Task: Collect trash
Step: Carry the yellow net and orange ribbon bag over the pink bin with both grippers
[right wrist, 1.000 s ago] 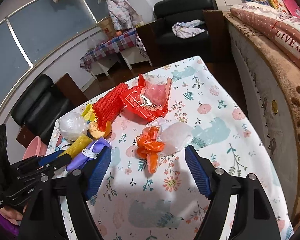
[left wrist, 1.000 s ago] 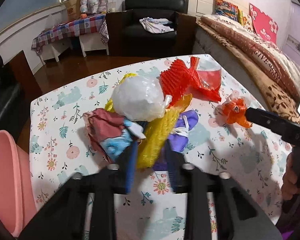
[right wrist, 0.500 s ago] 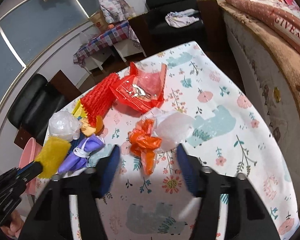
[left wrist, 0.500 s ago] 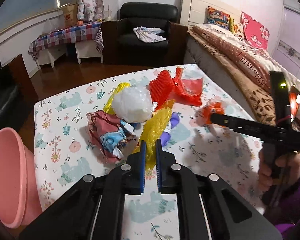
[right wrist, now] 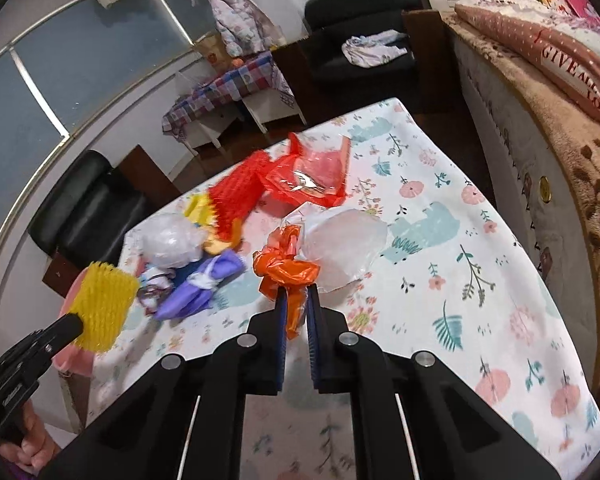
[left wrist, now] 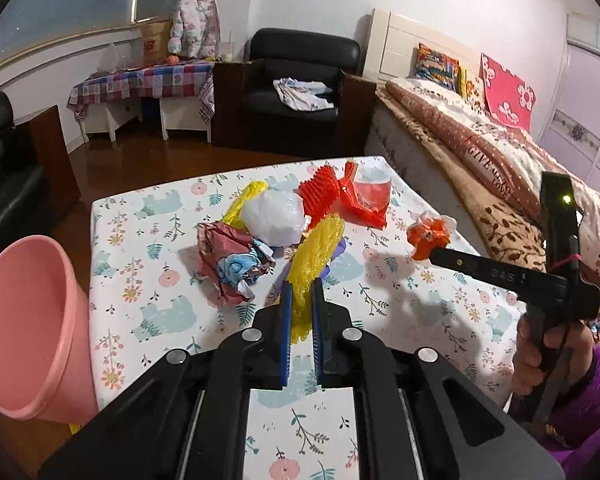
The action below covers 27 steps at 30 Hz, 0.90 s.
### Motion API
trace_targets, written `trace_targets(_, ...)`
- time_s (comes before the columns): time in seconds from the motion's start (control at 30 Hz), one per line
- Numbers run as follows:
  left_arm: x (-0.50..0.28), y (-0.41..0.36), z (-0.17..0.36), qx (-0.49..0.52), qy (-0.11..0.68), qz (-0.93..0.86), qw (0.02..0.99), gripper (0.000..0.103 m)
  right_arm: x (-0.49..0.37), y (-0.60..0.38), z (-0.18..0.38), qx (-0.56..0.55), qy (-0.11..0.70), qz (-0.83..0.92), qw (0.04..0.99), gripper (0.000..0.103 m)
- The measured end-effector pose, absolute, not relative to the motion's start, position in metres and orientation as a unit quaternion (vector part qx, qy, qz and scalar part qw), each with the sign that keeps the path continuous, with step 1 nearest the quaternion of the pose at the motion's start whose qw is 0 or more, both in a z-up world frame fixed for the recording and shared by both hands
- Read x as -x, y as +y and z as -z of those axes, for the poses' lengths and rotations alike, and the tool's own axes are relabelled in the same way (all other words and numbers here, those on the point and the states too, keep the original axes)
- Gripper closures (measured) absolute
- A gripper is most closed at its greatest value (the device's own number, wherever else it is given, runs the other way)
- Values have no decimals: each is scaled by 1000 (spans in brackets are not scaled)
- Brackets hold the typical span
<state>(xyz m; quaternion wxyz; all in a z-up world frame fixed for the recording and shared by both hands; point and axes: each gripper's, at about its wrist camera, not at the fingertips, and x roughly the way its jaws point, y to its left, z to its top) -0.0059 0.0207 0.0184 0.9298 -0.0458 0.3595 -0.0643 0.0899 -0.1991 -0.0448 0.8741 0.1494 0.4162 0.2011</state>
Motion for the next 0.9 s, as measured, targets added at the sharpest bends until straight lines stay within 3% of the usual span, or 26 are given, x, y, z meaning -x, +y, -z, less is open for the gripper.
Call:
trace_targets(0.5,72,52,-52,74,294,21,953,95,-13,-146,-16,-97,366,-282,881,94)
trace_targets(0.9,104,100,-66,86,271,-61,957,95,2,-73,-42,-60,361,-378,850,94)
